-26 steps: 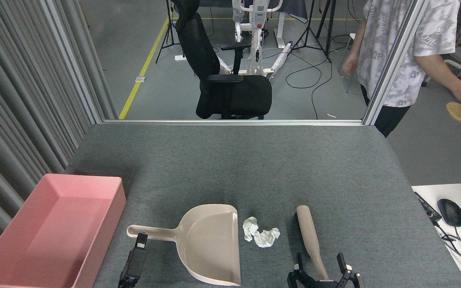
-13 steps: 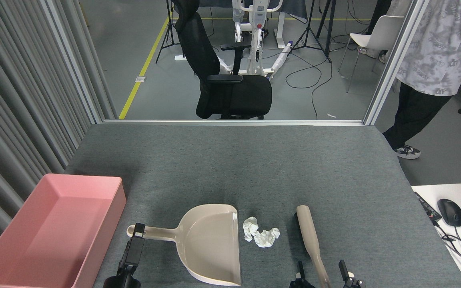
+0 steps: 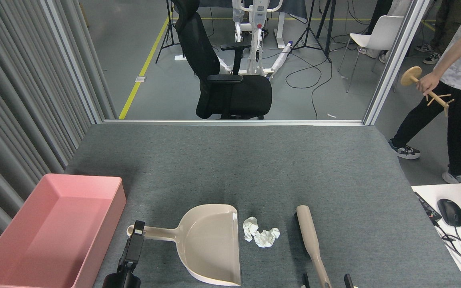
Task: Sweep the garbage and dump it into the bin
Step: 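Grasp the dustpan handle with the left gripper and the brush handle with the right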
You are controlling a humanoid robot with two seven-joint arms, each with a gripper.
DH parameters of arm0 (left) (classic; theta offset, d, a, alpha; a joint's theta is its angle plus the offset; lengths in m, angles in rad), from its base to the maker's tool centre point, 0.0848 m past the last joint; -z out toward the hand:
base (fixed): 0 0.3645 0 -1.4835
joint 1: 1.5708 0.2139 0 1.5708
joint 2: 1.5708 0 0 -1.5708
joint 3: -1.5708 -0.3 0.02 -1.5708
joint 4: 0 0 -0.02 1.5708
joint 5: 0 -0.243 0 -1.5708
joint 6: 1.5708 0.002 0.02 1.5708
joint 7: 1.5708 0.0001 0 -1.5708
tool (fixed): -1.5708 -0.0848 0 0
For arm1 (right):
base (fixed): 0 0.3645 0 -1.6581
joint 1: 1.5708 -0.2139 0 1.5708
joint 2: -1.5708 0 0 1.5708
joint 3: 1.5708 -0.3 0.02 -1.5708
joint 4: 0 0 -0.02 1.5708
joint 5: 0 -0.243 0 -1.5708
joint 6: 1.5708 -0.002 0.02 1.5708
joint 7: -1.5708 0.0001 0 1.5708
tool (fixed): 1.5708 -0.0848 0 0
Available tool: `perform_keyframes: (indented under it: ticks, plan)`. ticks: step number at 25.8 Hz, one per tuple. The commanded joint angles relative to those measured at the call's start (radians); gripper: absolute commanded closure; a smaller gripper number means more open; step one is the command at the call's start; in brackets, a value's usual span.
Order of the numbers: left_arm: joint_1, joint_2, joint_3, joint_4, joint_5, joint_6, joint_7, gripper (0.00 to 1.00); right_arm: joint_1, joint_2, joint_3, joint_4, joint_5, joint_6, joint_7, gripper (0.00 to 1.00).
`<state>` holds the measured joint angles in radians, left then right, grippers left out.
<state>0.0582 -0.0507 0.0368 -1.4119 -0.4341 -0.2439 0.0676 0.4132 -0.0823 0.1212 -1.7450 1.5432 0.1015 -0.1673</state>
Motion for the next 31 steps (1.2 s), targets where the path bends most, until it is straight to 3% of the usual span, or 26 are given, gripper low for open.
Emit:
perform_keyframes:
  ticks: [1, 6, 15, 31]
  plan:
    - [-0.006, 0.000, 0.000, 0.008, 0.000, -0.005, 0.000, 0.00, 0.047, -0.019, 0.032, 0.001, -0.054, 0.050, -0.058, 0.01]
    - [-0.014, -0.001, 0.000, 0.011, 0.000, -0.005, 0.000, 0.00, 0.067, -0.027, 0.075, 0.015, -0.060, 0.126, -0.075, 0.01]
    - [-0.028, -0.001, 0.000, 0.039, 0.000, -0.005, 0.000, 0.00, 0.055, -0.017, 0.067, 0.065, -0.092, 0.119, -0.095, 0.01]
    - [-0.104, 0.000, 0.008, 0.160, 0.000, -0.021, 0.006, 0.00, 0.013, 0.004, 0.060, 0.119, -0.092, 0.104, -0.097, 0.01]
